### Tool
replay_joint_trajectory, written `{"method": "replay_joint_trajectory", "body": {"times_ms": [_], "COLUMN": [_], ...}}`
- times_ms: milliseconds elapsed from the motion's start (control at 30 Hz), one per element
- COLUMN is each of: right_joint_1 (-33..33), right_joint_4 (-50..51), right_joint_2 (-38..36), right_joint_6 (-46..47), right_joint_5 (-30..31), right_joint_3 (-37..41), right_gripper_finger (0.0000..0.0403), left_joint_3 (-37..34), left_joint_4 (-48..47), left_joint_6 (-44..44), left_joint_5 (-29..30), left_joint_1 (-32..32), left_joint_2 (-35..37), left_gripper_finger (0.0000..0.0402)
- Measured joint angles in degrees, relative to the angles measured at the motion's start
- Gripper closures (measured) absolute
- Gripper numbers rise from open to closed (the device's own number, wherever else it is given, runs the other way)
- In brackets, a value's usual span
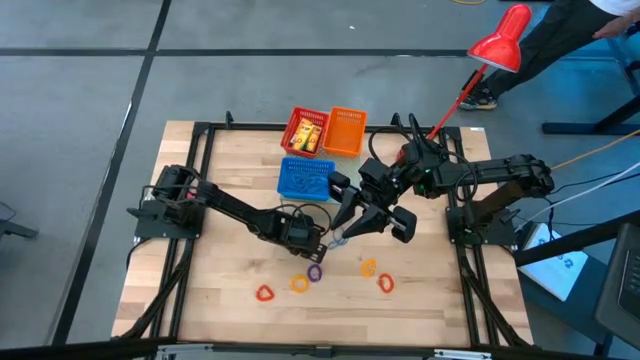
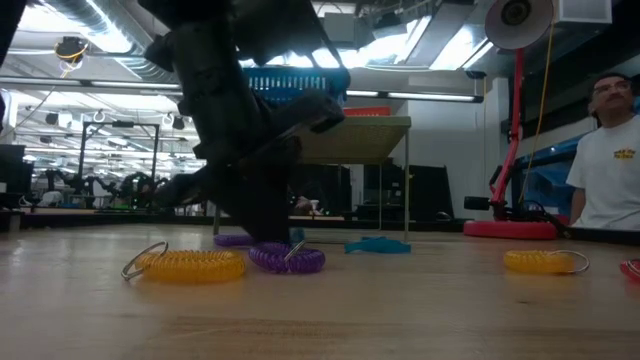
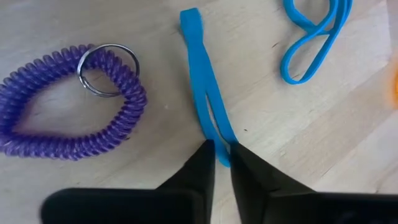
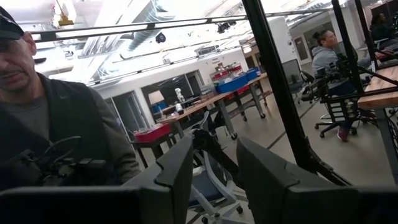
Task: Pick & Place Office Desk Supplies
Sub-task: Put the blue rubber band into the blue basket on the shelf
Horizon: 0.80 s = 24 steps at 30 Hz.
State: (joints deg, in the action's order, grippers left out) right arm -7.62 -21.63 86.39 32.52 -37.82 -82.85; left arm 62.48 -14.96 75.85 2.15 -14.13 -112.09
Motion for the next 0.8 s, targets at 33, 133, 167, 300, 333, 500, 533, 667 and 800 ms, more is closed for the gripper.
{"method": "replay_joint_trajectory", "body": {"times_ms": [33,133,167,300,333,500,533,667,800], "right_joint_1": [0.0,0.0,0.0,0.0,0.0,0.0,0.0,0.0,0.0], "right_joint_4": [0.0,0.0,0.0,0.0,0.0,-0.1,-0.3,-0.7,-0.7], "right_joint_2": [0.0,0.0,0.0,0.0,0.0,0.0,0.0,0.0,0.0], "right_joint_6": [-0.2,-0.4,-0.4,-0.6,-0.7,-0.9,-0.9,-1.1,-1.5], "right_joint_5": [0.0,-0.1,-0.1,-0.1,-0.1,-0.2,-0.2,-0.2,-0.2], "right_joint_3": [0.0,0.0,0.0,0.0,0.0,0.0,0.0,0.0,0.0], "right_gripper_finger": [0.0275,0.0275,0.0275,0.0275,0.0275,0.0275,0.0275,0.0275,0.0275], "left_joint_3": [0.0,-0.1,-0.2,-0.3,-0.3,0.2,-0.1,-0.2,-0.1], "left_joint_4": [0.1,1.0,1.3,3.1,3.8,14.1,15.8,22.2,27.6], "left_joint_6": [0.0,-0.4,-0.8,-1.7,-1.7,-3.8,-4.0,-4.1,-3.8], "left_joint_5": [-0.2,-0.7,-0.8,-0.8,-0.8,-1.8,-2.0,-1.9,-2.2], "left_joint_1": [0.0,0.0,0.0,0.0,0.0,-0.1,-0.1,-0.1,-0.1], "left_joint_2": [0.0,0.0,0.0,-0.1,-0.1,-0.4,-0.4,-0.8,-0.6], "left_gripper_finger": [0.0369,0.0395,0.0397,0.0398,0.0400,0.0400,0.0400,0.0400,0.0400]}}
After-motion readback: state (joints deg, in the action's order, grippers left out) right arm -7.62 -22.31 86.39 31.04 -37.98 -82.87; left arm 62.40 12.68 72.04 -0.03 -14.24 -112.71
